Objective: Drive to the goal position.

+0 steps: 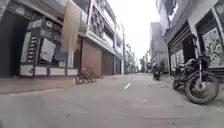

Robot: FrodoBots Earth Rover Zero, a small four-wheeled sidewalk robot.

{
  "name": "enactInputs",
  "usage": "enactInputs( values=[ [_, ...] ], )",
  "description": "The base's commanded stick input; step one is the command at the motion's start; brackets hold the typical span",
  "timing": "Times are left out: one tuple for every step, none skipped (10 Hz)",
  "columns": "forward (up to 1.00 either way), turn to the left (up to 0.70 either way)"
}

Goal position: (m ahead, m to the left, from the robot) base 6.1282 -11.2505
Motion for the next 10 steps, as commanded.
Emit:
enactInputs(
  values=[
    [0.46,0.0],
    [0.46,0.0],
    [0.46,0.0],
    [0.46,0.0],
    [0.47,0.0],
    [0.47,0.0],
    [0.48,0.0],
    [0.48,0.0],
    [0.48,0.0],
    [0.48,0.0]
  ],
)
